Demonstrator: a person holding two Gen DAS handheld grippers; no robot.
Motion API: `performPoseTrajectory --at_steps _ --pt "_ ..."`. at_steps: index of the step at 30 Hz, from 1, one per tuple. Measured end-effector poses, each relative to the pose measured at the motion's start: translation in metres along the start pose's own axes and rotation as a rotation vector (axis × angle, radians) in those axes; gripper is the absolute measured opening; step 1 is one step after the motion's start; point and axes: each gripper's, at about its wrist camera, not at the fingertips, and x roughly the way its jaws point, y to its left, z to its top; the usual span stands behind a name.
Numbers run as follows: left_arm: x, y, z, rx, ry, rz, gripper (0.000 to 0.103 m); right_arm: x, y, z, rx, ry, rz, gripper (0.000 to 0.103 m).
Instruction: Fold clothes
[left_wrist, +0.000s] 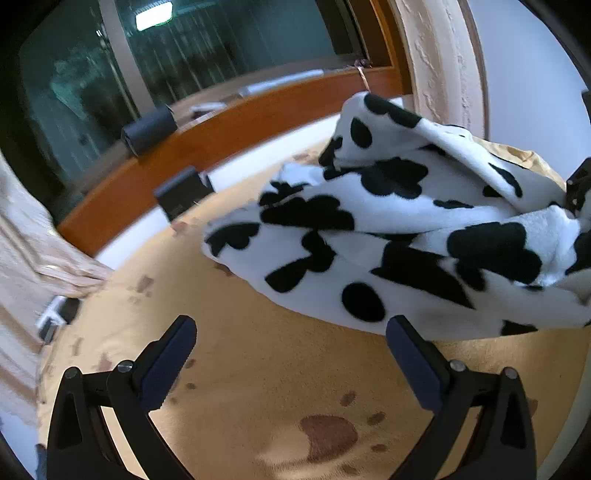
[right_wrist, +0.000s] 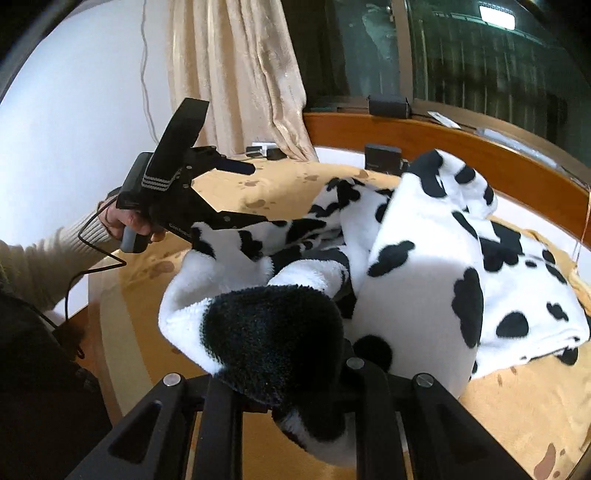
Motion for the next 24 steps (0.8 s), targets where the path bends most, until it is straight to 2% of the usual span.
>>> performPoseTrajectory --at_steps 5,10,14,16,21,24 --pt "0.026 0.018 0.011 0.039 0.038 0.023 0.103 0.011 -0.013 -0.011 0.044 0.069 -0.099 0.019" --pt "0.056 0.022 0.031 0.128 0.071 -0.005 0.103 0.015 -0.029 -0.011 0.127 0.061 -0.041 0.021" --pt "0.077 0.015 0.039 0.281 0.087 -0.086 0.103 0.018 -0.023 -0.01 0.103 0.075 -0.056 0.022" --pt "0.091 0.023 0.044 0.295 0.109 -0.144 0.103 0.02 -0.023 -0.01 0.102 0.078 -0.057 0.022" --pt "0.116 0.047 0.056 0.211 0.147 -0.27 0.103 0.013 -0.026 -0.013 0.135 0.073 -0.054 0.023" --pt "0.127 0.052 0.06 0.213 0.17 -0.338 0.103 0.014 -0.027 -0.012 0.144 0.075 -0.053 0.023"
